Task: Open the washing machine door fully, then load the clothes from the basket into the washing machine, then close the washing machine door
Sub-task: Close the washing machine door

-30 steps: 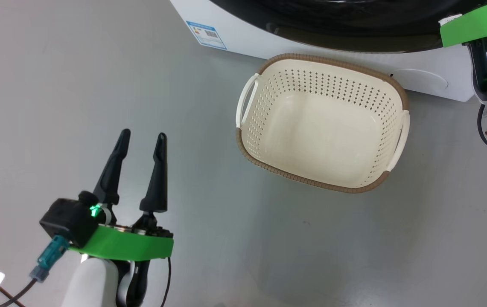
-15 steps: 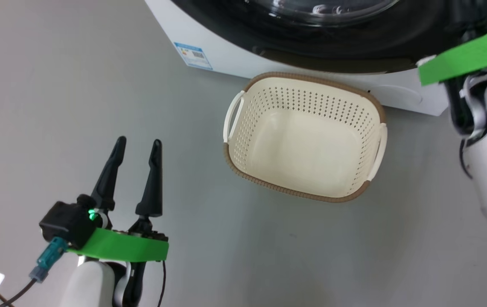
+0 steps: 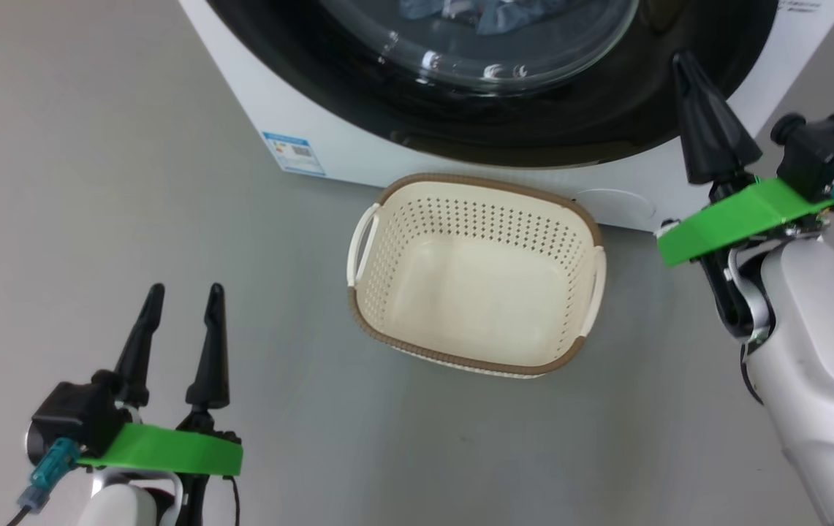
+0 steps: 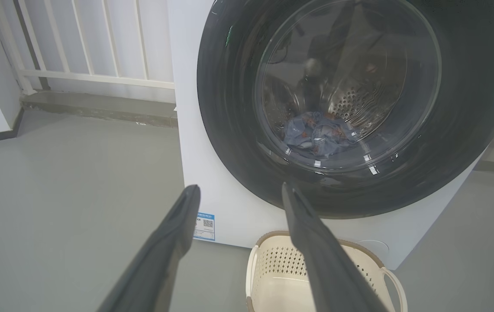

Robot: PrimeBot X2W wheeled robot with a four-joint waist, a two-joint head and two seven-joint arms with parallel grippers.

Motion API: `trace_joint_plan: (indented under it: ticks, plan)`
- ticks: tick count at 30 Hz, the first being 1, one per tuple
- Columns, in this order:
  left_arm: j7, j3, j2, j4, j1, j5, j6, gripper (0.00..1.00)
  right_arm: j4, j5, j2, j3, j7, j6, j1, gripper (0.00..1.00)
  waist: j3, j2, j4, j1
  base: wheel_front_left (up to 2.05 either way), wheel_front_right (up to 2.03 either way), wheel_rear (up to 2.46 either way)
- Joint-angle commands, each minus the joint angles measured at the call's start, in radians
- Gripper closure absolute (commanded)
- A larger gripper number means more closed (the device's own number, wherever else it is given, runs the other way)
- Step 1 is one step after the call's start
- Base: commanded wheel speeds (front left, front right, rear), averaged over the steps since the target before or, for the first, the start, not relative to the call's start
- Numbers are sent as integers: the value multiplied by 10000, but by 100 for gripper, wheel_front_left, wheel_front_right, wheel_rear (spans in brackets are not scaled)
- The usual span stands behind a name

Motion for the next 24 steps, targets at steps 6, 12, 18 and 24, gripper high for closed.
trace_joint_plan:
  ticks: [6,12,18,24]
  plan:
    - [-65,656,403,-31,186,241,-4,0,-401,144,150,-12,-21,-27,815,0,-529,-1,-639,-1,0,0,0]
    - [-65,761,567,38,254,337,-4,0,-515,91,149,-222,-21,-27,1391,0,-769,-1,-1105,-1,0,0,0]
    - [-65,835,726,138,358,393,-4,0,-642,29,204,-399,-21,-27,1902,0,-1024,-1,-1577,-1,0,0,0]
    - [-65,905,884,241,471,380,-4,0,-731,4,245,-517,-21,-27,2348,0,-1230,-1,-2012,-1,0,0,0]
